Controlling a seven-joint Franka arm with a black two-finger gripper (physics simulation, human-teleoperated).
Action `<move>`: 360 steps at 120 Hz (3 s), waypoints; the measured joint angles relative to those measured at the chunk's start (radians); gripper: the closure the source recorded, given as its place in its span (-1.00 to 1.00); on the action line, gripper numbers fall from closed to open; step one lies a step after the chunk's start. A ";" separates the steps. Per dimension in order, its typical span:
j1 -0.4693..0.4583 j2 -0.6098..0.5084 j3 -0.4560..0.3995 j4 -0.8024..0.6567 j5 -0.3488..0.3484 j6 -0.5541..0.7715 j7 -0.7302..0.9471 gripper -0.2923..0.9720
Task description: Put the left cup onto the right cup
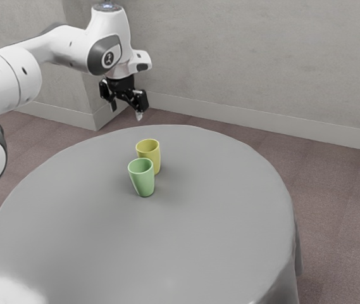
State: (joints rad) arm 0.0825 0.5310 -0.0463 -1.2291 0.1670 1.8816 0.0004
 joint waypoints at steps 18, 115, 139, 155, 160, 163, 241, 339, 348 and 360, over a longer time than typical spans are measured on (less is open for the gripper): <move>0.008 0.013 -0.001 0.003 -0.003 0.011 0.012 -0.54; 0.007 0.054 -0.049 0.027 -0.037 0.043 0.002 -0.54; 0.008 0.053 -0.050 0.006 -0.038 0.044 -0.022 -0.54; 0.008 0.053 -0.064 0.003 -0.038 0.045 -0.038 -0.54; 0.008 0.053 -0.072 0.002 -0.038 0.046 -0.044 -0.54; 0.008 0.053 -0.076 0.000 -0.038 0.046 -0.047 -0.54; 0.012 0.067 -0.090 -0.040 -0.029 0.081 -0.111 -0.54; 0.035 0.142 -0.081 0.043 -0.036 0.102 -0.081 -0.54; 0.037 0.145 -0.081 0.043 -0.037 0.102 -0.077 -0.54; 0.037 0.152 -0.082 0.044 -0.038 0.103 -0.073 -0.54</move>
State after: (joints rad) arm 0.1197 0.6830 -0.1284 -1.1855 0.1294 1.9848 -0.0722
